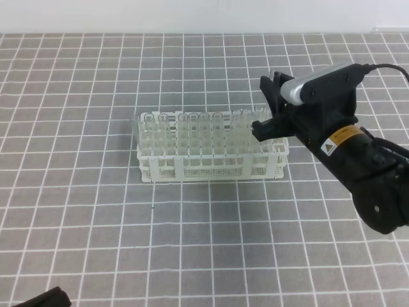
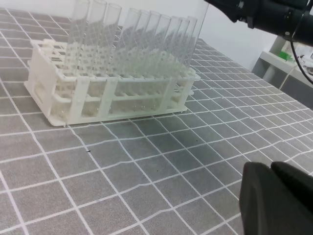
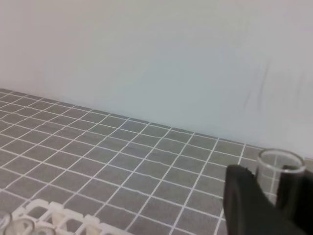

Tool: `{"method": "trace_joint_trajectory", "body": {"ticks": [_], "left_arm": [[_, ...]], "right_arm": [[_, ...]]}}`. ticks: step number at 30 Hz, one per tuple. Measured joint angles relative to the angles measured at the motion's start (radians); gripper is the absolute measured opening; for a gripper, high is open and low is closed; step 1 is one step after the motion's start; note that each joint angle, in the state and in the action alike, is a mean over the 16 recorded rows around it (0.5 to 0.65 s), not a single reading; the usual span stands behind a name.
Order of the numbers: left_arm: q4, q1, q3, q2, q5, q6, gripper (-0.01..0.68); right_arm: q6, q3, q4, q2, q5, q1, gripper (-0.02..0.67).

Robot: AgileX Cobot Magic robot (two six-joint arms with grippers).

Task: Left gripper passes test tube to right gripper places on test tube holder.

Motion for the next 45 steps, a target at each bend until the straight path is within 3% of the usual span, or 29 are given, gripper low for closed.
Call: {"method": "trace_joint_trajectory", "body": {"ticks": [25, 41, 45], "left_arm": [[0.004, 0.0, 0.003, -0.003, -0.003, 0.0, 0.0], [0.006, 0.0, 0.003, -0.003, -0.002, 0.0, 0.0], [0.006, 0.0, 0.002, -0.002, 0.0, 0.0, 0.0]], "right_arm": [[0.0, -0.012, 0.025, 0.036, 0.011, 0.0, 0.115], [-0.002, -0.012, 0.035, 0.036, 0.01, 0.0, 0.374], [-0.004, -0.01, 0.041, 0.031, 0.013, 0.0, 0.407]]}}
